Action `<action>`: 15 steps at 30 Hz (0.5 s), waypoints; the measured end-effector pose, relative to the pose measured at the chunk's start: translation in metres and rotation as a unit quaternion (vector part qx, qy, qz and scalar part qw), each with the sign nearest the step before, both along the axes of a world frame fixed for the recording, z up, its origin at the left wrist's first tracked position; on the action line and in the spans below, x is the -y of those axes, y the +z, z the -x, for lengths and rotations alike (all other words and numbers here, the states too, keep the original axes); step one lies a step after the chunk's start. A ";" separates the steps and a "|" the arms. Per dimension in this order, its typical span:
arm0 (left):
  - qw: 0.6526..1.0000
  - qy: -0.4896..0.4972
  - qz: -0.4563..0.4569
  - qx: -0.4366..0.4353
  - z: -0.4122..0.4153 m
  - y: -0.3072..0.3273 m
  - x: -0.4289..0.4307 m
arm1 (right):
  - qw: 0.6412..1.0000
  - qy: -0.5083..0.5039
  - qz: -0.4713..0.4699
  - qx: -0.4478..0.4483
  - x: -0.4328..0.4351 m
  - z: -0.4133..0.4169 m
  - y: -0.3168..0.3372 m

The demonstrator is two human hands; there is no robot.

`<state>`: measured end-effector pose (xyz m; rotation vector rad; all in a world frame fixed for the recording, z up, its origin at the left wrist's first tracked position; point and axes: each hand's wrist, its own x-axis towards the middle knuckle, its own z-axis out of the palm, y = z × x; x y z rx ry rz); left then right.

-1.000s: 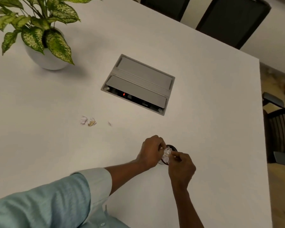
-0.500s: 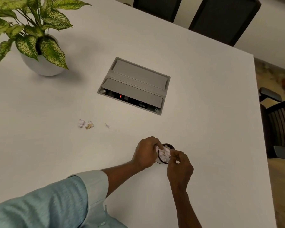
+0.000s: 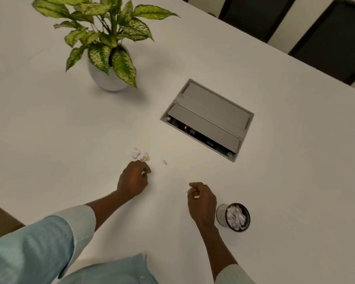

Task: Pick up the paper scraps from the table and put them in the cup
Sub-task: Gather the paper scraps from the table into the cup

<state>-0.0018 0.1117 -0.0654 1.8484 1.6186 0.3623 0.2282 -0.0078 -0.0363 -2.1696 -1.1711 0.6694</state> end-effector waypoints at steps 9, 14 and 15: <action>0.989 -0.046 0.036 -0.138 0.047 -0.016 -0.049 | 0.979 0.143 0.139 0.027 -0.063 0.017 -0.033; 0.992 -0.083 0.007 -0.099 0.041 -0.020 -0.056 | 0.968 0.200 0.136 0.063 -0.090 0.029 -0.042; 0.992 -0.089 0.011 -0.094 0.038 -0.021 -0.058 | 0.966 0.209 0.135 0.065 -0.096 0.032 -0.043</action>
